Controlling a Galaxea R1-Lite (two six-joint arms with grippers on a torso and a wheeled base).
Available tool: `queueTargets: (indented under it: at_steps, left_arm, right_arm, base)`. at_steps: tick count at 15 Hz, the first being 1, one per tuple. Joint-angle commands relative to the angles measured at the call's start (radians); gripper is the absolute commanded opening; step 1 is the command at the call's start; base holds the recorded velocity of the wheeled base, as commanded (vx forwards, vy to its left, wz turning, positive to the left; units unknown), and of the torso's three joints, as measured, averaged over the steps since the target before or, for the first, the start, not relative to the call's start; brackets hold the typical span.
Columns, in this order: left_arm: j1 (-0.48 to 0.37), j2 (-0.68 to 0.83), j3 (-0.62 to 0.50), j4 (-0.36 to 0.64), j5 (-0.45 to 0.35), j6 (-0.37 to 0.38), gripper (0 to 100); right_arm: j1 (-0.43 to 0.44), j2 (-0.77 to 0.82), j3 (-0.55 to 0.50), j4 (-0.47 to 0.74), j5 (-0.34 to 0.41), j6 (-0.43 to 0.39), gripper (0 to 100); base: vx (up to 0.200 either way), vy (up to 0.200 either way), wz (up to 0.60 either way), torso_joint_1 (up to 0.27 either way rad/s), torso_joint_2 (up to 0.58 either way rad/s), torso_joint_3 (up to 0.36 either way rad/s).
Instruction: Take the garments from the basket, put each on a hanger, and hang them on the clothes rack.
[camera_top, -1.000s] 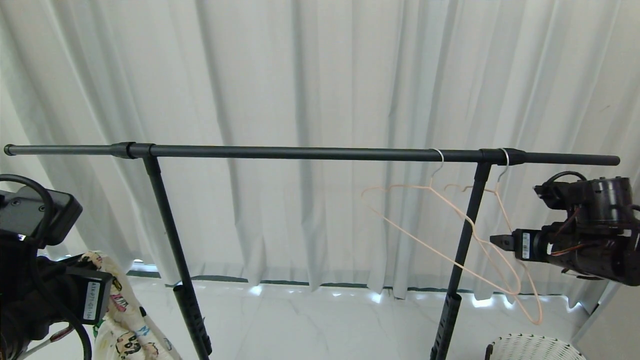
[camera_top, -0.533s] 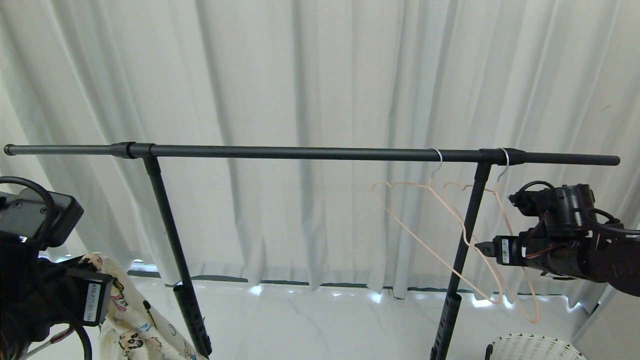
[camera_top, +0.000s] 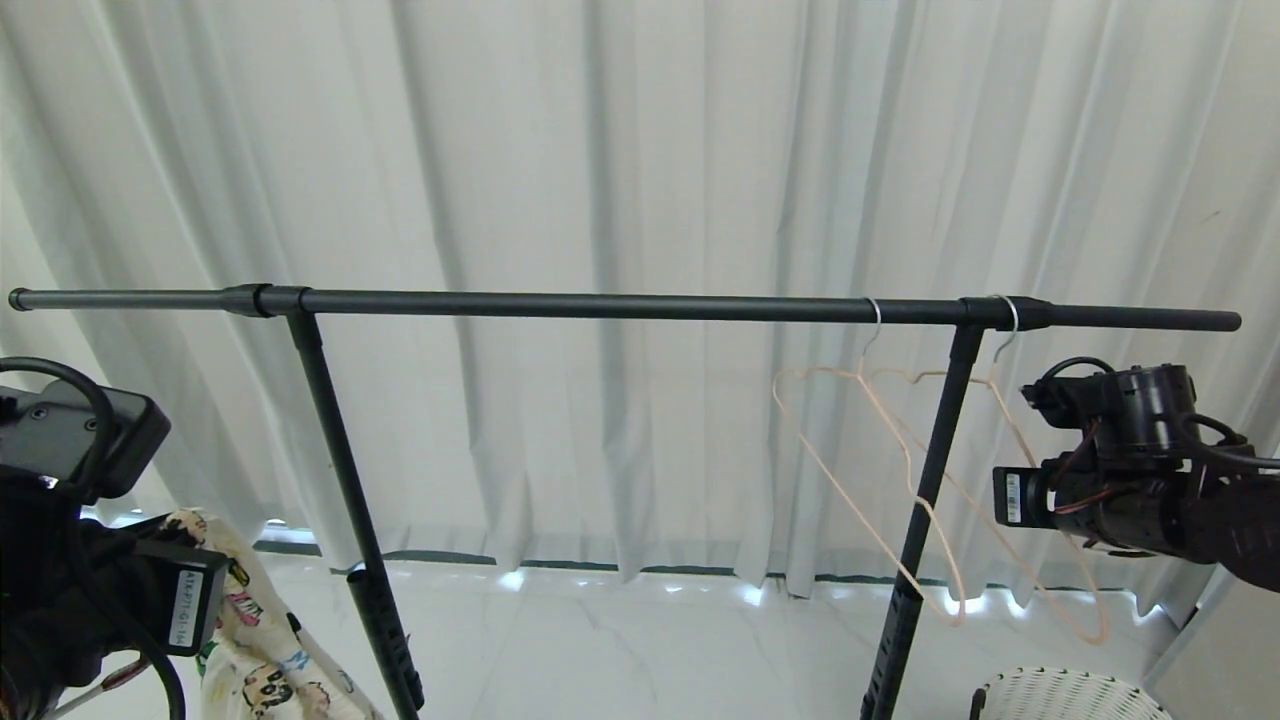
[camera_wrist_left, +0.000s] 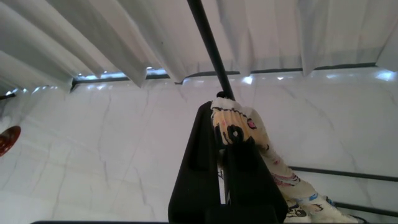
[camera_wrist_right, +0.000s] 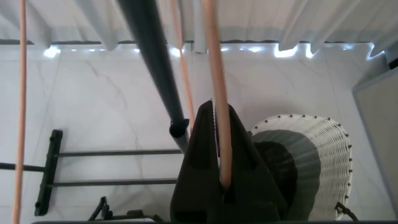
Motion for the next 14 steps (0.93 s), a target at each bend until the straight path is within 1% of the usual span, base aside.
queueTargets:
  at_steps: [1,6,11,12,14]
  left_arm:
    - [0.000,-0.002,0.006,-0.001,0.000,0.000,0]
    - [0.000,-0.004,0.032,-0.002,0.000,-0.001,0]
    - [0.000,-0.011,0.032,-0.007,0.000,-0.001,0]
    - [0.000,-0.016,0.032,-0.007,0.000,-0.001,0]
    - [0.000,-0.025,0.032,-0.007,0.008,-0.001,0]
  right_arm:
    - [-0.001,-0.031,0.002,-0.001,0.000,0.003,0]
    - [0.001,-0.117,0.025,-0.007,-0.003,0.005,0]
    - [-0.001,-0.216,0.097,-0.012,-0.016,-0.003,0]
    - [-0.001,-0.259,0.163,-0.012,-0.048,-0.003,0]
    - [0.001,-0.332,0.249,-0.012,-0.065,-0.004,0]
  base:
    - [0.000,0.000,0.00,0.000,0.00,0.000]
    - [0.000,0.000,0.00,0.000,0.00,0.000]
    - [0.000,0.000,0.00,0.000,0.00,0.000]
    - [0.000,0.000,0.00,0.000,0.00,0.000]
    - [0.000,0.000,0.00,0.000,0.00,0.000]
